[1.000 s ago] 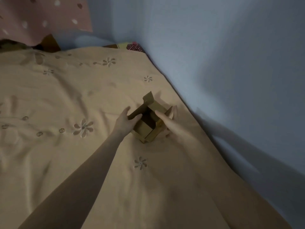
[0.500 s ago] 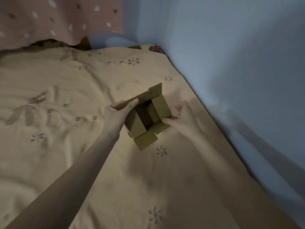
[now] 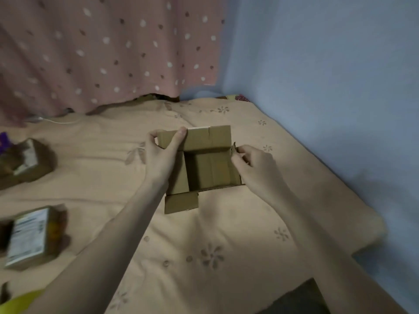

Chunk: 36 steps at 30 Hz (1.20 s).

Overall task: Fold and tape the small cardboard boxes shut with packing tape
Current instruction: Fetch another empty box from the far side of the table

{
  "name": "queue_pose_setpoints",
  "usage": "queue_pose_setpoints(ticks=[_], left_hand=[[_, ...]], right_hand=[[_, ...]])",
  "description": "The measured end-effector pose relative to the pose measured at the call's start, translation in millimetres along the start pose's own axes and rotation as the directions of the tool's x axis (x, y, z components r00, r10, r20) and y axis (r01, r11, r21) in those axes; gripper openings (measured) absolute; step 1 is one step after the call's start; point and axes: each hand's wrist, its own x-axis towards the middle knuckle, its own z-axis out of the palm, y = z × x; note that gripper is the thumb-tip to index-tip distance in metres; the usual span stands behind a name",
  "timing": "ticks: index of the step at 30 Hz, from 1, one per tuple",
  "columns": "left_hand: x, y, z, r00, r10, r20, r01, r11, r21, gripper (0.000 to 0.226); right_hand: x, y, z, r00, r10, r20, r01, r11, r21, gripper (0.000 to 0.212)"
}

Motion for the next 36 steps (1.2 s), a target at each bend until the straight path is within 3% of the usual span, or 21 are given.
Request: queue_pose_setpoints(ticks=[4, 8, 11, 13, 15, 17, 19, 21, 24, 29, 33, 36], left_hand=[[-24.5, 23.5, -52.0, 0.999, 0.036, 0.036, -0.036, 0.999, 0.01, 0.053], [-55.4, 44.2, -90.9, 0.998, 0.064, 0.029, -0.064, 0.998, 0.0, 0.051], [-88.0, 58.2, -115.4, 0.989, 0.139, -0.038, -0.139, 0.99, 0.003, 0.056], [-110.3, 62.8, -130.6, 0.965, 0.246, -0.091, -0.233, 0.964, 0.128, 0.072], [-132.4, 62.6, -145.3, 0.944, 0.327, -0.047, -0.292, 0.892, 0.344, 0.099], [-150.7, 58.9, -160.8, 0.95, 0.311, 0.043, -0.285, 0.797, 0.533, 0.122], [-161.8, 53.6, -179.8, 0.971, 0.218, 0.099, -0.234, 0.778, 0.583, 0.126], [-167.2, 52.2, -200.9, 0.987, 0.125, 0.097, -0.157, 0.835, 0.527, 0.112], [-171.0, 56.3, -230.5, 0.993, 0.079, 0.083, -0.11, 0.856, 0.505, 0.074], [-155.2, 55.6, -311.5, 0.994, 0.048, -0.093, 0.004, 0.868, 0.497, 0.053], [-137.6, 32.6, -390.1, 0.991, -0.13, -0.015, 0.127, 0.926, 0.354, 0.01], [-121.7, 10.0, -456.8, 0.974, -0.213, -0.074, 0.225, 0.93, 0.291, 0.013]], right_hand=[[-46.2, -41.8, 8.3, 0.996, -0.044, -0.076, 0.049, 0.997, 0.065, 0.041], [-83.1, -70.4, 10.4, 0.983, -0.079, -0.166, 0.094, 0.992, 0.085, 0.041], [-105.9, -84.5, 8.8, 0.987, -0.052, -0.153, 0.077, 0.984, 0.162, 0.038], [-122.1, -92.3, 12.6, 0.994, -0.035, -0.106, 0.051, 0.986, 0.16, 0.033], [-138.3, -100.8, 19.4, 0.995, -0.021, -0.097, 0.033, 0.991, 0.131, 0.033], [-152.5, -110.8, 24.4, 0.992, -0.003, -0.129, 0.019, 0.993, 0.118, 0.037], [-164.6, -119.8, 28.0, 0.99, 0.007, -0.141, 0.011, 0.992, 0.125, 0.037], [-174.8, -129.2, 33.3, 0.991, 0.008, -0.132, 0.007, 0.994, 0.11, 0.036], [-184.2, -153.6, 47.7, 0.992, -0.015, -0.126, 0.027, 0.995, 0.092, 0.037], [-182.6, -189.7, 89.7, 0.995, -0.018, -0.098, 0.026, 0.997, 0.075, 0.032], [-182.9, -222.4, 160.2, 1.0, -0.008, 0.022, 0.007, 0.999, 0.054, 0.04], [-186.2, -247.5, 227.1, 0.996, 0.055, 0.075, -0.059, 0.997, 0.052, 0.03]])
